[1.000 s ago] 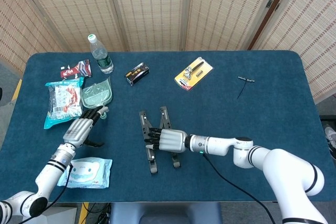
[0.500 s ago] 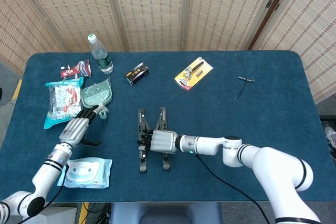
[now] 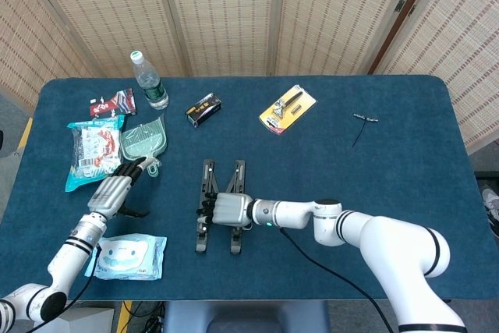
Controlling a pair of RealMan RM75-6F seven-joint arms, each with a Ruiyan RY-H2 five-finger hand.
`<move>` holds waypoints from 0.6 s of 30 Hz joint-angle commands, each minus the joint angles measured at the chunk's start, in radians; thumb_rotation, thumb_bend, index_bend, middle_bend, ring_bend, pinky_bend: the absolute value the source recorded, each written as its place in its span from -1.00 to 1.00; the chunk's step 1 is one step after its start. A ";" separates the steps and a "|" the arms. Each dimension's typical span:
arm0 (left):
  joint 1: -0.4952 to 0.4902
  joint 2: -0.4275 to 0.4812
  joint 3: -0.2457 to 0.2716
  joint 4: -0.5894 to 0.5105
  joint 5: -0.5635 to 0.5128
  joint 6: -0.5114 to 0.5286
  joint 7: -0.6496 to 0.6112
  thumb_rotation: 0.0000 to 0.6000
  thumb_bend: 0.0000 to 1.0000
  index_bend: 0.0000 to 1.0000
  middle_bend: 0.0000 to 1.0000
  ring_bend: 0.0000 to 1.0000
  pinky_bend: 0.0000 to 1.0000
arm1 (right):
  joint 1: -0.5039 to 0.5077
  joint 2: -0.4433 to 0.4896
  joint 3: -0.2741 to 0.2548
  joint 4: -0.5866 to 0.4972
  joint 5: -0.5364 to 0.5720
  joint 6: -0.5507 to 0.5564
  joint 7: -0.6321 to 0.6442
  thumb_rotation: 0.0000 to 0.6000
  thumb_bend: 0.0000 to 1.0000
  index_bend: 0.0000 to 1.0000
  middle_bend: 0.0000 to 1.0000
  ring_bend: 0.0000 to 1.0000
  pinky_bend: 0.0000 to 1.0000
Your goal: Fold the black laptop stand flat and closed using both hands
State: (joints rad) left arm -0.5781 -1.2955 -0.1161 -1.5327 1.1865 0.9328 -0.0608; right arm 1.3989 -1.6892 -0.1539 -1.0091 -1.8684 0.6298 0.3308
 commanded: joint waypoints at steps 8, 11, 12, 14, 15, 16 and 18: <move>0.009 0.004 -0.001 -0.006 0.012 0.009 -0.006 1.00 -0.75 -1.00 -1.00 -1.00 -1.00 | 0.040 -0.020 -0.003 0.016 0.022 -0.036 0.020 1.00 -0.77 -1.00 -1.00 -1.00 -1.00; 0.011 0.004 0.000 -0.006 0.015 0.010 -0.007 1.00 -0.75 -1.00 -1.00 -1.00 -1.00 | 0.046 -0.027 -0.007 0.022 0.026 -0.042 0.025 1.00 -0.77 -1.00 -1.00 -1.00 -1.00; 0.011 0.004 0.000 -0.006 0.016 0.010 -0.008 1.00 -0.75 -1.00 -1.00 -1.00 -1.00 | 0.047 -0.029 -0.008 0.025 0.027 -0.041 0.026 1.00 -0.77 -1.00 -1.00 -1.00 -1.00; 0.012 0.003 0.000 -0.006 0.019 0.011 -0.010 1.00 -0.75 -1.00 -1.00 -1.00 -1.00 | 0.050 -0.035 -0.010 0.032 0.030 -0.041 0.028 1.00 -0.77 -1.00 -1.00 -1.00 -1.00; 0.013 0.003 0.000 -0.005 0.020 0.011 -0.010 1.00 -0.75 -1.00 -1.00 -1.00 -1.00 | 0.051 -0.038 -0.011 0.036 0.033 -0.043 0.030 1.00 -0.77 -1.00 -1.00 -1.00 -1.00; 0.013 0.002 0.001 -0.005 0.021 0.011 -0.011 1.00 -0.75 -1.00 -1.00 -1.00 -1.00 | 0.053 -0.040 -0.012 0.039 0.034 -0.044 0.031 1.00 -0.77 -1.00 -1.00 -1.00 -1.00; 0.014 0.002 0.000 -0.005 0.022 0.011 -0.011 1.00 -0.75 -1.00 -1.00 -1.00 -1.00 | 0.054 -0.044 -0.013 0.045 0.035 -0.041 0.033 1.00 -0.77 -1.00 -1.00 -1.00 -1.00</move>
State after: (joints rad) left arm -0.5646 -1.2933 -0.1158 -1.5377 1.2086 0.9434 -0.0717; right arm 1.4527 -1.7323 -0.1664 -0.9651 -1.8338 0.5886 0.3635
